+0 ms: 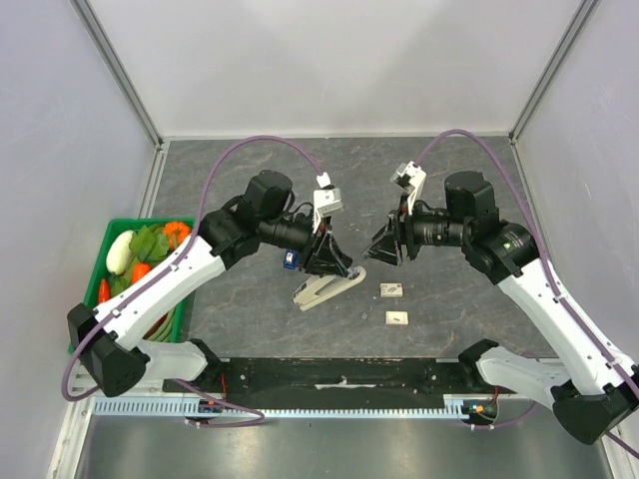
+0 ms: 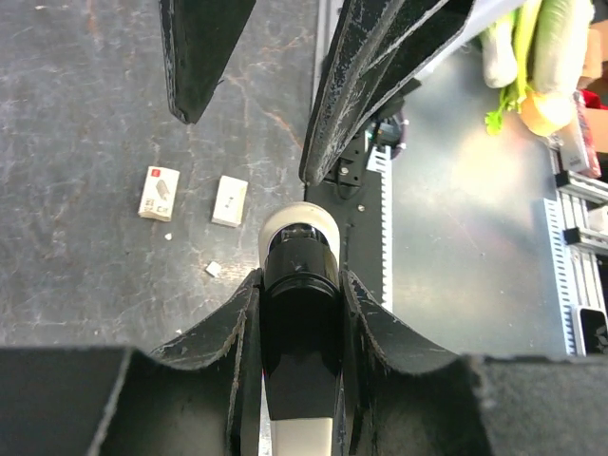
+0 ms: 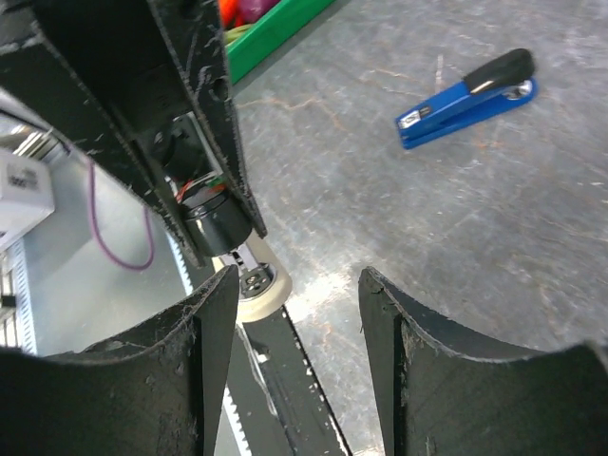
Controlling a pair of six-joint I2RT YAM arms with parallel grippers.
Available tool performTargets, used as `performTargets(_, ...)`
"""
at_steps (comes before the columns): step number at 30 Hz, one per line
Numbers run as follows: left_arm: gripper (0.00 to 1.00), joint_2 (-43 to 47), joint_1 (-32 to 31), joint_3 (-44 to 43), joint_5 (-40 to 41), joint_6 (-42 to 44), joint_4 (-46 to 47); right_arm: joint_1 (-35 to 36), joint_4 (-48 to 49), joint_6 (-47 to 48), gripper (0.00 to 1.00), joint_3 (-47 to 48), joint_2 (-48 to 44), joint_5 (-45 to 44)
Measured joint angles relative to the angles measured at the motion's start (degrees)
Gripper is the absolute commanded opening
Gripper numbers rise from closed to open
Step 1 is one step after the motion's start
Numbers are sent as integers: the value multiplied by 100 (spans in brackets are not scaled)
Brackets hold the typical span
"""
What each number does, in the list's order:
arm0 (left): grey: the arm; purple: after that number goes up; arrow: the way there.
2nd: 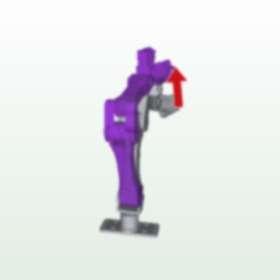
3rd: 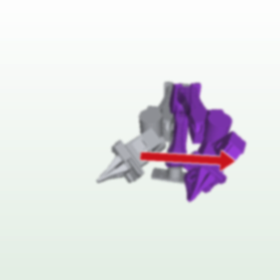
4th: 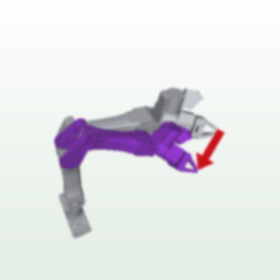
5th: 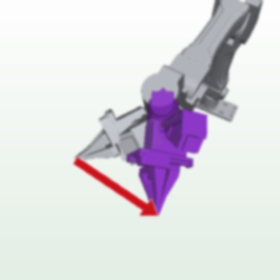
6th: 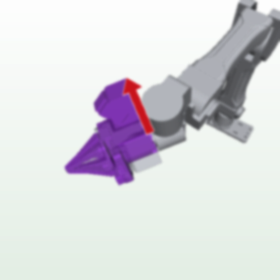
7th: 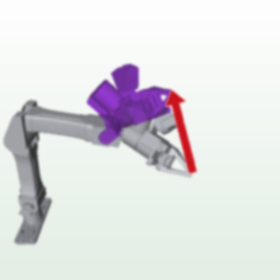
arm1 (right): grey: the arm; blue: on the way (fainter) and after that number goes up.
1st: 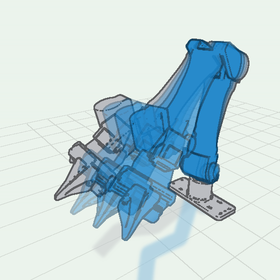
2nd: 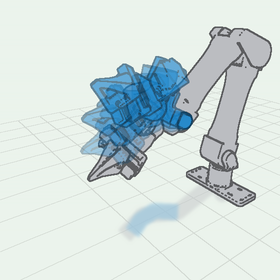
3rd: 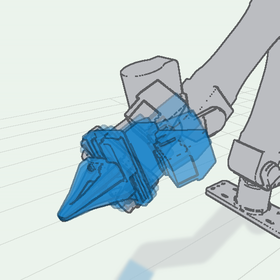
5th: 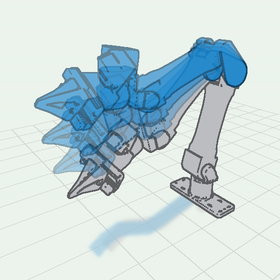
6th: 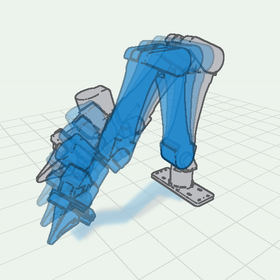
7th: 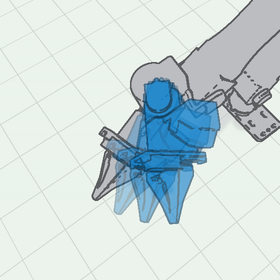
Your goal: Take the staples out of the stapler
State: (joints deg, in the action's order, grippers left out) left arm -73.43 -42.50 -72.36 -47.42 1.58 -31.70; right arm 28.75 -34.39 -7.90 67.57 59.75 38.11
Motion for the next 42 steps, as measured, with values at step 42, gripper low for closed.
performTargets(42, 2, 573, 26, 337, -1169, 87, 52, 1707, -238, 348, 47, 17, -15, -251)
